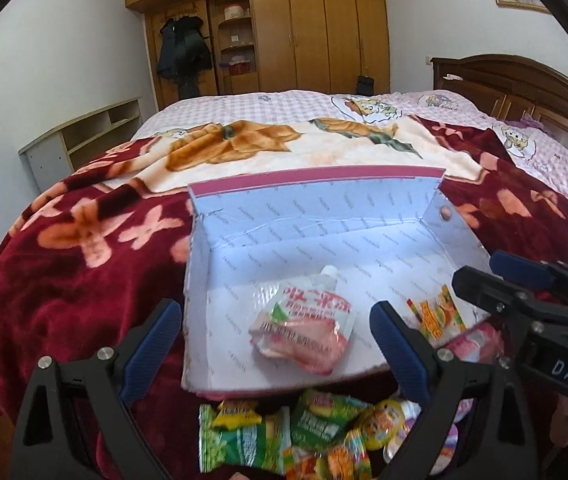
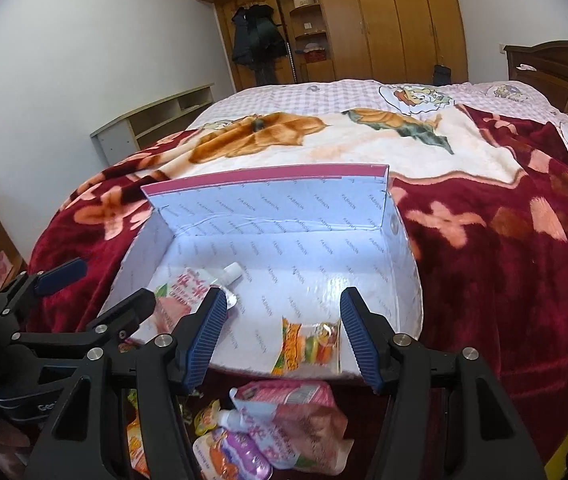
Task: Organize snacks
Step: 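Open both grippers to drop the pouch and candy packet into the box, then grasp the green pea-snack bag with the left gripper while the right grasps a pink pouch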
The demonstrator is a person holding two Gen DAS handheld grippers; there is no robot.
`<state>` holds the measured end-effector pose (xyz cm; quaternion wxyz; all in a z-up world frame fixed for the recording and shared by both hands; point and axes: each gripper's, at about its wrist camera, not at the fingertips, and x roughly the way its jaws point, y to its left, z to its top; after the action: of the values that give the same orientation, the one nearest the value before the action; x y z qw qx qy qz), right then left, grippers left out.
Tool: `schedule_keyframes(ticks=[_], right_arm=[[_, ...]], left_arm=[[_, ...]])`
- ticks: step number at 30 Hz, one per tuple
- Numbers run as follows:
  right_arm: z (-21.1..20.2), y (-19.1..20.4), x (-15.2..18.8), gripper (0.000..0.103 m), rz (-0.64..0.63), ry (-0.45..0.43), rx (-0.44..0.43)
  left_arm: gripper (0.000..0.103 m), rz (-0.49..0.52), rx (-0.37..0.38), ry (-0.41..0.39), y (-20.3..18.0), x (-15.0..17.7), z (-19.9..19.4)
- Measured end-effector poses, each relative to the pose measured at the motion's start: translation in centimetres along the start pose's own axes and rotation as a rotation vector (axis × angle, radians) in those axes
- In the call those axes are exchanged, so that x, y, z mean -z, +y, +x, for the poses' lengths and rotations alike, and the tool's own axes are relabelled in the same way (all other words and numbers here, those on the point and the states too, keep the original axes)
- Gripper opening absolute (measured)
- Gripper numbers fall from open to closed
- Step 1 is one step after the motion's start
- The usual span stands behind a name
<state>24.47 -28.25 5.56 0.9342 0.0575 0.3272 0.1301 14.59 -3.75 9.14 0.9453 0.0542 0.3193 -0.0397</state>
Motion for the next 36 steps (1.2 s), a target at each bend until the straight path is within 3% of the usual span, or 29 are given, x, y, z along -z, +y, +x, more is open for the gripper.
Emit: schedule_keyframes(ticks=[17, 28, 36], right_arm=[[-2.9, -0.4, 3.6, 0.061, 0.03, 0.013, 0.009], [-3.7, -1.3, 6.8, 0.062, 0.079, 0.014, 0.027], [-2.8, -1.9, 8.4, 0.066, 0.113, 0.028, 0.025]], left_arm=[[0.098, -0.093, -0.013, 0.028, 3.2, 4.7, -2.8], [0.098, -0.126, -0.009, 0.087, 4.2, 8.3, -1.1], [0.098, -0.118, -0.026, 0.069, 4.1, 9.4, 0.0]])
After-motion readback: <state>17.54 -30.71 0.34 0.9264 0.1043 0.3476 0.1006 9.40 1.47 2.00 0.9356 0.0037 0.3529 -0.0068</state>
